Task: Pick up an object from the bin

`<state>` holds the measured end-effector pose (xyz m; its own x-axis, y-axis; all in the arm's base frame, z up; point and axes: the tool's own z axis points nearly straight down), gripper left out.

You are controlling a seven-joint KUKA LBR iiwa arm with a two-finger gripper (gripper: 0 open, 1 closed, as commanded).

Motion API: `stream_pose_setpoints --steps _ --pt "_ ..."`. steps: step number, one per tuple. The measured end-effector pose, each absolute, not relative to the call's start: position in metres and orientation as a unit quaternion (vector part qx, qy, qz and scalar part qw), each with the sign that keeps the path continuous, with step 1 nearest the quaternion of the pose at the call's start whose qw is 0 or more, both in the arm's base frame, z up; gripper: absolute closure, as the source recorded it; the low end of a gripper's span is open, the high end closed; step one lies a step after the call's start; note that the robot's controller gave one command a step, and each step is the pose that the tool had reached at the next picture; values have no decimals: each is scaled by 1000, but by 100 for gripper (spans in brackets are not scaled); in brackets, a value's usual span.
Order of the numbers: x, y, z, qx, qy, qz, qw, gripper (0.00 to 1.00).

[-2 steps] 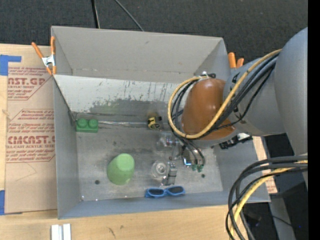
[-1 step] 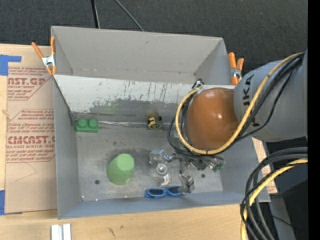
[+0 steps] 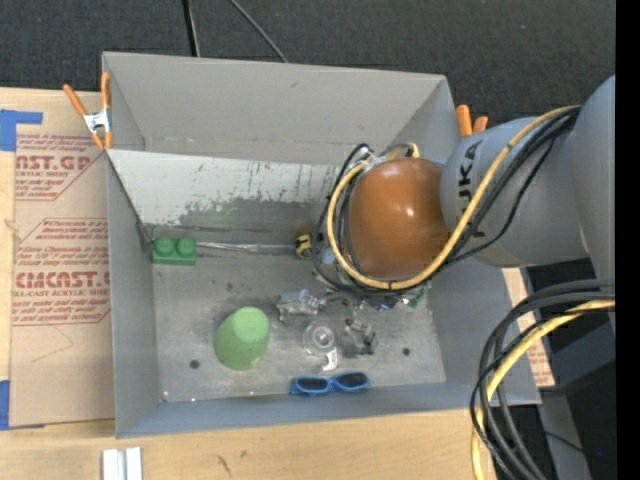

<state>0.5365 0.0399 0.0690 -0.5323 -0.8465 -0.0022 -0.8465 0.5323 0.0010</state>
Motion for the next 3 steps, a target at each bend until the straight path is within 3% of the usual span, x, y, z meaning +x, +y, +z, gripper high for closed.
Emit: stream_pose_setpoints --steps 1,2,3 --pt "489 46 70 -452 892 0 2 0" --pt "489 45 70 -451 892 1 -1 100" --pt "490 47 115 -451 893 0 2 100"
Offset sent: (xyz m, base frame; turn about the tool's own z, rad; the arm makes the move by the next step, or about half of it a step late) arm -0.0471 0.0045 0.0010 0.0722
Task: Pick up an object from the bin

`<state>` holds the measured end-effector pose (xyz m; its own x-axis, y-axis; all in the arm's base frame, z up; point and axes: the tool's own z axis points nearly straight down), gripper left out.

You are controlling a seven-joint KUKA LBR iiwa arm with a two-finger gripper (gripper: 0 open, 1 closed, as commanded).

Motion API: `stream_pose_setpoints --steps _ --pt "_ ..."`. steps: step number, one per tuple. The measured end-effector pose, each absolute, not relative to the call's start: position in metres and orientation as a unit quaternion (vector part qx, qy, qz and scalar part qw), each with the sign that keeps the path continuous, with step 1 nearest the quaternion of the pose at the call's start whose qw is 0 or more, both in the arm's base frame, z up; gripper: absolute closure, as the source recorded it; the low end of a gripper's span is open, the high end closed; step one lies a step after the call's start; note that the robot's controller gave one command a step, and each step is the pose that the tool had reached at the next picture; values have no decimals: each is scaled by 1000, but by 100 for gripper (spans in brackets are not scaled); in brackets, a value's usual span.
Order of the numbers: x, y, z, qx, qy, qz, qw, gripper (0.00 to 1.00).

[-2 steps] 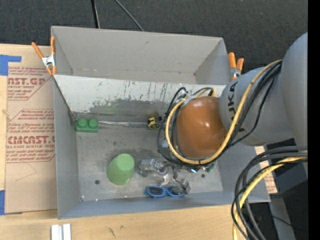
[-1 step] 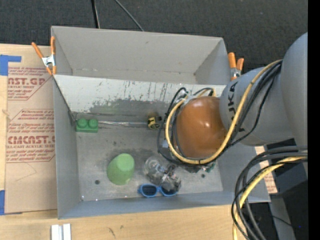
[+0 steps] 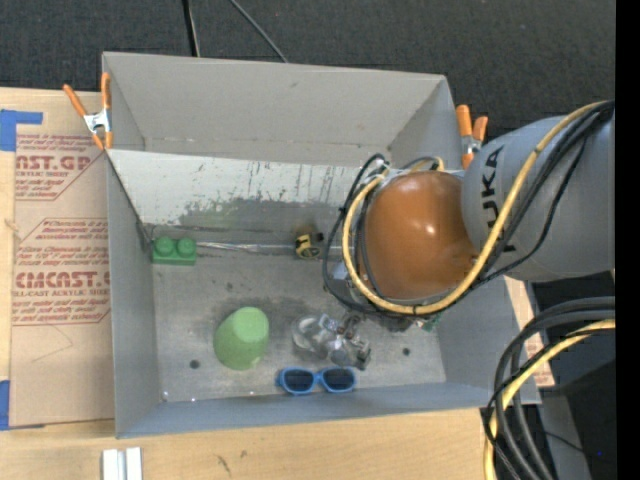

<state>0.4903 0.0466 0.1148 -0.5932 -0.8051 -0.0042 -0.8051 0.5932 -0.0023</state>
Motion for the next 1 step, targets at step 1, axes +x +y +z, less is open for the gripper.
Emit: stream_pose_setpoints --steps 1 --pt "491 48 161 -451 893 0 3 100"
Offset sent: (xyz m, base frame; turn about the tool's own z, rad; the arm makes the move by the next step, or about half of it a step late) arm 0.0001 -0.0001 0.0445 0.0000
